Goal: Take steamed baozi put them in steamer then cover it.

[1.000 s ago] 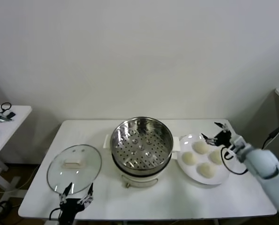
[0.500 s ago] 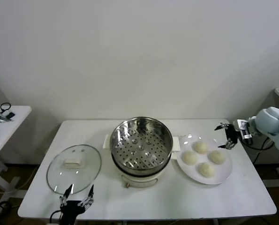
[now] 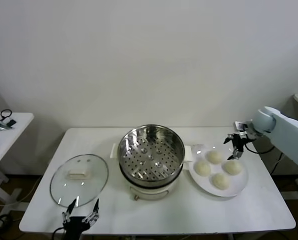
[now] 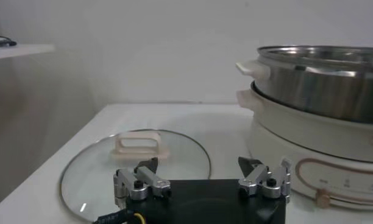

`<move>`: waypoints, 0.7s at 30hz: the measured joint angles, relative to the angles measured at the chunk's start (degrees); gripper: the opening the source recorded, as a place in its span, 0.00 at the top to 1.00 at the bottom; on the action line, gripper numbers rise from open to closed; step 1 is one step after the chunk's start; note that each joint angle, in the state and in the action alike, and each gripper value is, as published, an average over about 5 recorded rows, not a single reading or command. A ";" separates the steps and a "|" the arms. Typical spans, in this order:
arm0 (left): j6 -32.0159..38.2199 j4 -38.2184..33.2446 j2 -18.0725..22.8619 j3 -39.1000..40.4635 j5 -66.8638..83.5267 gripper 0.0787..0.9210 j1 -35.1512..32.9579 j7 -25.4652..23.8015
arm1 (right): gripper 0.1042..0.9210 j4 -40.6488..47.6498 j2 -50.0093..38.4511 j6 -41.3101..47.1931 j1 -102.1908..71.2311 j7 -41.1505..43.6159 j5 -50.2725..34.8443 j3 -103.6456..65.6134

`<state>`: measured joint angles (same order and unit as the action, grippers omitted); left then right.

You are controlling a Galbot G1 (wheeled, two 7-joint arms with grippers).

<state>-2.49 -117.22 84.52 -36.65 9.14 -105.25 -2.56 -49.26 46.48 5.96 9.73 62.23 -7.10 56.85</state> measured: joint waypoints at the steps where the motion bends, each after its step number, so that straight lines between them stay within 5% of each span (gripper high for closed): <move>1: 0.11 0.04 0.10 0.00 -0.02 0.12 -0.05 0.02 | 0.12 1.04 0.85 -0.09 -0.20 0.02 0.34 0.05; 14: 0.88 0.39 0.53 -0.23 -0.02 0.12 -0.22 0.12 | 0.13 13.62 10.18 -2.76 -2.65 0.19 5.51 -2.48; 21: 1.12 0.36 0.60 -0.32 -0.02 0.12 -0.53 0.23 | 0.32 16.32 12.09 -3.44 -2.77 0.98 6.51 -3.13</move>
<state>-1.36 -116.86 85.12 -36.97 9.12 -105.78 -2.33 -32.95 58.58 2.52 6.96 63.22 -0.59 53.72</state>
